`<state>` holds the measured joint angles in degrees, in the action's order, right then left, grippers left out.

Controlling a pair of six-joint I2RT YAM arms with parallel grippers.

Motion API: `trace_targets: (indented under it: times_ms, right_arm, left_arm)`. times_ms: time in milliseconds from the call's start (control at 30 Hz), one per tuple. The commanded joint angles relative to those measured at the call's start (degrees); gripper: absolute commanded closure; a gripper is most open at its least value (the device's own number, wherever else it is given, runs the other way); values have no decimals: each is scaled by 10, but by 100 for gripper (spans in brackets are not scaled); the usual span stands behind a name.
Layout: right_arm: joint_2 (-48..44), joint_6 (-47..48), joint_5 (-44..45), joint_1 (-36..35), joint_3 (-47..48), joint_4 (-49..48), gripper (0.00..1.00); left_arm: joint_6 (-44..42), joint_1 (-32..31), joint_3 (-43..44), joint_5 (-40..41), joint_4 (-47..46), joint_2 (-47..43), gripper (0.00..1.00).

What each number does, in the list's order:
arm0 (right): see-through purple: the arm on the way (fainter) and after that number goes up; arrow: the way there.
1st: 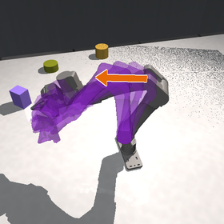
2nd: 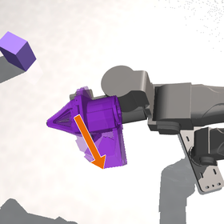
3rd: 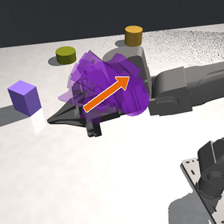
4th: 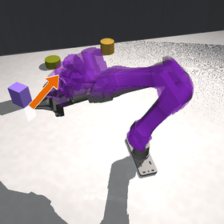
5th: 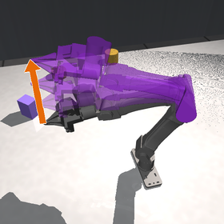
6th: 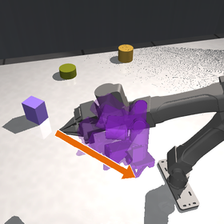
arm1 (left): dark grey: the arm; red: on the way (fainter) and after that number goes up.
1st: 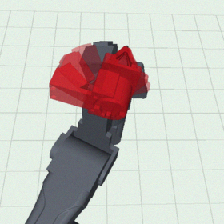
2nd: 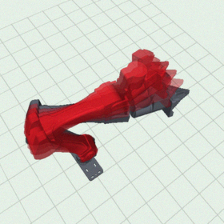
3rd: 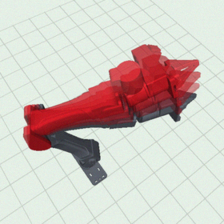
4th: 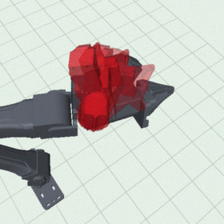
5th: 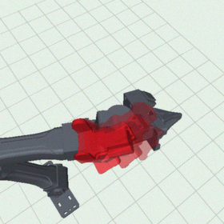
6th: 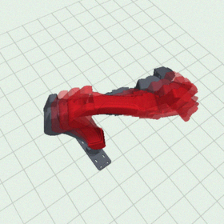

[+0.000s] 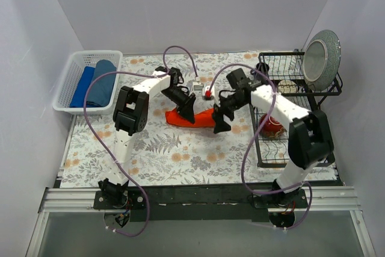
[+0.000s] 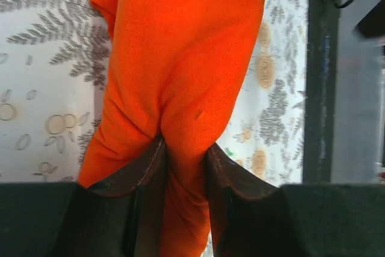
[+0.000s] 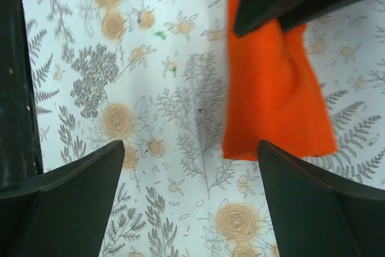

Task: Roll the t-shirts
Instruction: Roll the T-shirt to the center of the board.

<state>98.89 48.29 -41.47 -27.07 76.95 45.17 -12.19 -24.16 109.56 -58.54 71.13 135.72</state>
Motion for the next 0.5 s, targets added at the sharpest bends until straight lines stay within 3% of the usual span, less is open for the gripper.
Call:
trace_targets:
  times_ms: [0, 133, 467]
  right_arm:
    - [-91, 18, 125, -77, -116, -214, 1]
    - [-102, 26, 167, -116, -135, -275, 1]
    - [-36, 56, 180, -147, -147, -284, 1]
  left_arm:
    - [42, -4, 15, -32, 81, -3, 87]
    - [58, -11, -5, -35, 81, -5, 87]
    - [59, -36, -28, -36, 81, -8, 86]
